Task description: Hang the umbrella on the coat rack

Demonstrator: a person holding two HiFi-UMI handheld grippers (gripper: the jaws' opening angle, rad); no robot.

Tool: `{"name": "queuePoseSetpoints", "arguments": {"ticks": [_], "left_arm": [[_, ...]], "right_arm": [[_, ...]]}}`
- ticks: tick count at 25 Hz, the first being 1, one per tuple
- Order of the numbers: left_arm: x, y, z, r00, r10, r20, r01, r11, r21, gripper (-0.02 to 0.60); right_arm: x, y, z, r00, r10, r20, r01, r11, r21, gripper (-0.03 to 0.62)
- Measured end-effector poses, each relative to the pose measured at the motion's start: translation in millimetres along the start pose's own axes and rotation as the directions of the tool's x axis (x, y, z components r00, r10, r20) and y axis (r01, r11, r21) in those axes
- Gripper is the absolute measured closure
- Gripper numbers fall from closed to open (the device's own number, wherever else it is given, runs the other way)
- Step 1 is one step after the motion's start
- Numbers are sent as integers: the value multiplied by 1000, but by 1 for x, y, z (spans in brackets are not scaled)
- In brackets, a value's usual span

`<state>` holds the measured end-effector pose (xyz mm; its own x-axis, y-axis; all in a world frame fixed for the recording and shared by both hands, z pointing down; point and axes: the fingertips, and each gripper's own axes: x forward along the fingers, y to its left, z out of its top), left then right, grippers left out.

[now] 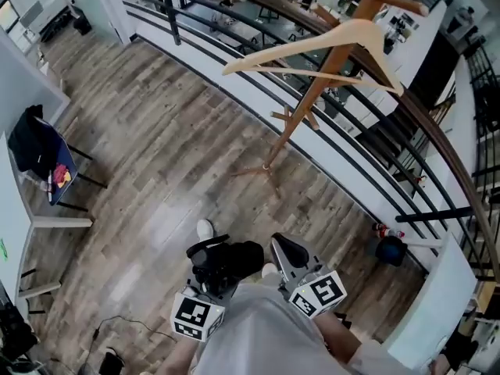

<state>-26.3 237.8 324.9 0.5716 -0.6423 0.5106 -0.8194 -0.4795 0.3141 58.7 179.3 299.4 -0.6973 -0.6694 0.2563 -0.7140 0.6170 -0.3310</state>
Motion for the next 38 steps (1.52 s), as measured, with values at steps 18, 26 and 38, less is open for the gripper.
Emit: {"name": "queuePoseSetpoints", "arguments": {"ticks": [18,26,38], "left_arm": [[39,153,81,946,-282,-159,315,915,252,334],[59,148,70,917,-333,-221,381,894,234,334],[127,134,54,913,-305,-271,376,888,267,334]], "right_arm": [[126,-2,49,931,-350,107,340,935,98,553],[120,-13,52,913,-391,115,383,920,83,553],[114,-69,49,895,-421,148,409,907,106,553]]}}
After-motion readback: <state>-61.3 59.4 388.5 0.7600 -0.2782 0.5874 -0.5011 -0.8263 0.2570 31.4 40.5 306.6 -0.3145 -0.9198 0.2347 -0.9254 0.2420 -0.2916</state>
